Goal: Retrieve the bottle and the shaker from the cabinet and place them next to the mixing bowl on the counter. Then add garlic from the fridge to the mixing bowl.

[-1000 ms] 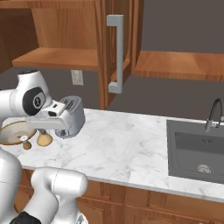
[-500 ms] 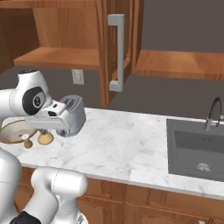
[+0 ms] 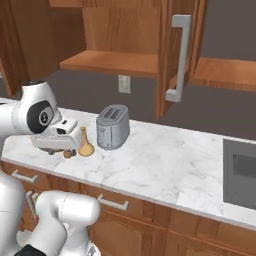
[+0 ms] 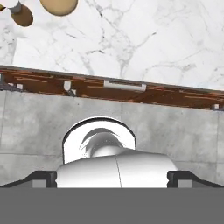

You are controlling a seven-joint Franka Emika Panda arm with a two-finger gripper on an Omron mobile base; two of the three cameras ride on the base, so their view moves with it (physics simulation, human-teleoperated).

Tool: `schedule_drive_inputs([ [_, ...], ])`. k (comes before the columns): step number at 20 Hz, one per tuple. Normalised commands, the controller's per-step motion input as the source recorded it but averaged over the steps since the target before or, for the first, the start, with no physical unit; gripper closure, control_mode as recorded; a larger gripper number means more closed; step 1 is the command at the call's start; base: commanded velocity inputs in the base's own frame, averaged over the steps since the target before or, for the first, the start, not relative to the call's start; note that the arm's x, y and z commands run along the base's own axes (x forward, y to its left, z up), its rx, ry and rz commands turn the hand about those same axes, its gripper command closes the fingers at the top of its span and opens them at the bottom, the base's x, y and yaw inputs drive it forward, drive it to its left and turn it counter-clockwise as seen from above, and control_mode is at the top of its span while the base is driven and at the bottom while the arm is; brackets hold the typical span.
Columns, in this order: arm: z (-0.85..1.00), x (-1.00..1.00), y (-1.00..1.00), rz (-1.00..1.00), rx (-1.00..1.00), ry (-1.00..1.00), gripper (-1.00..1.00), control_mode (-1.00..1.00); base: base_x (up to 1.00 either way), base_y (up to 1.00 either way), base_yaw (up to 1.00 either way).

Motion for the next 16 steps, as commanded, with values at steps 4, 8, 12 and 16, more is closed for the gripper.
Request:
schedule_drive_inputs([
  [4, 0.0, 0.0, 0.0, 0.0, 0.0, 0.0, -1.0, 1.0, -0.34, 0.54, 0.68],
  [8, 0.0, 0.0, 0.0, 0.0, 0.0, 0.0, -1.0, 1.0, -0.35, 0.19, 0.93],
  [12, 0.0, 0.0, 0.0, 0.0, 0.0, 0.0, -1.0, 1.0, -0.3, 0.08, 1.0],
  [16, 0.0, 0.0, 0.0, 0.0, 0.0, 0.0, -1.0, 1.0, -0.23, 0.0, 1.0],
])
